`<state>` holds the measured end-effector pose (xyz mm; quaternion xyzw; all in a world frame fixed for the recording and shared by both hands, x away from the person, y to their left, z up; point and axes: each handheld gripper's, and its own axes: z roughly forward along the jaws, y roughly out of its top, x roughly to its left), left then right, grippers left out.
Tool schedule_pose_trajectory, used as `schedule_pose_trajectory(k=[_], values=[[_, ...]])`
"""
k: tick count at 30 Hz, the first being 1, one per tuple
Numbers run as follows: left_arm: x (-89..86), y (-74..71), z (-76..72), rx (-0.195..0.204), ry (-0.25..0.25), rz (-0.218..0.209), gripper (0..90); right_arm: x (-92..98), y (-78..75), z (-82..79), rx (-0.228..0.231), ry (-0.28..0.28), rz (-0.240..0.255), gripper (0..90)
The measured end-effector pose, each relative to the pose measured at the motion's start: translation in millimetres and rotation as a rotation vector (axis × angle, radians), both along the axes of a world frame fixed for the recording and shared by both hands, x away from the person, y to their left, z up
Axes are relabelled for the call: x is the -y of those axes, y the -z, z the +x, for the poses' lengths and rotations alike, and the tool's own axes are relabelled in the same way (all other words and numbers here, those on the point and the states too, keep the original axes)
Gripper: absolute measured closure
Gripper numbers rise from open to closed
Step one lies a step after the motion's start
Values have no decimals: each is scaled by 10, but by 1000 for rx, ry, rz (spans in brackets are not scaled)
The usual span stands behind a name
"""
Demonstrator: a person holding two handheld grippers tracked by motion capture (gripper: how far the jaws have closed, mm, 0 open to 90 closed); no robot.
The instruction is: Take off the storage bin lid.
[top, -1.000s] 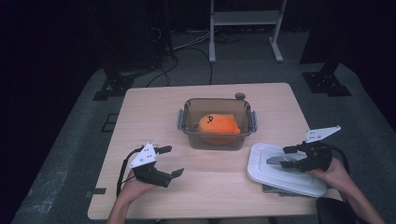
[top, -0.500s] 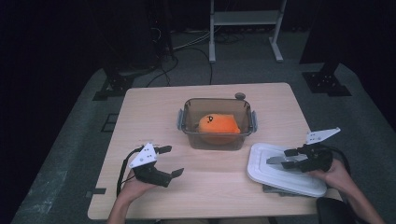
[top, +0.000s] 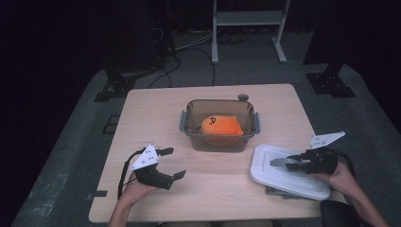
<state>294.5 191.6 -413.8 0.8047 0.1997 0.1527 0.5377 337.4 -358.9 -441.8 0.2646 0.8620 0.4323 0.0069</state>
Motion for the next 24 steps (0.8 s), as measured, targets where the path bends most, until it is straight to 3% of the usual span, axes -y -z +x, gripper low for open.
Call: schedule_pose_trajectory(k=[11,24], values=[[-7,-3,-2,1,-4,-5,86,-12,-33,3,35,-28,0,657],[-12,-4,-5,3,-5,-4,86,10,-72,-6,47,-35,21,659]])
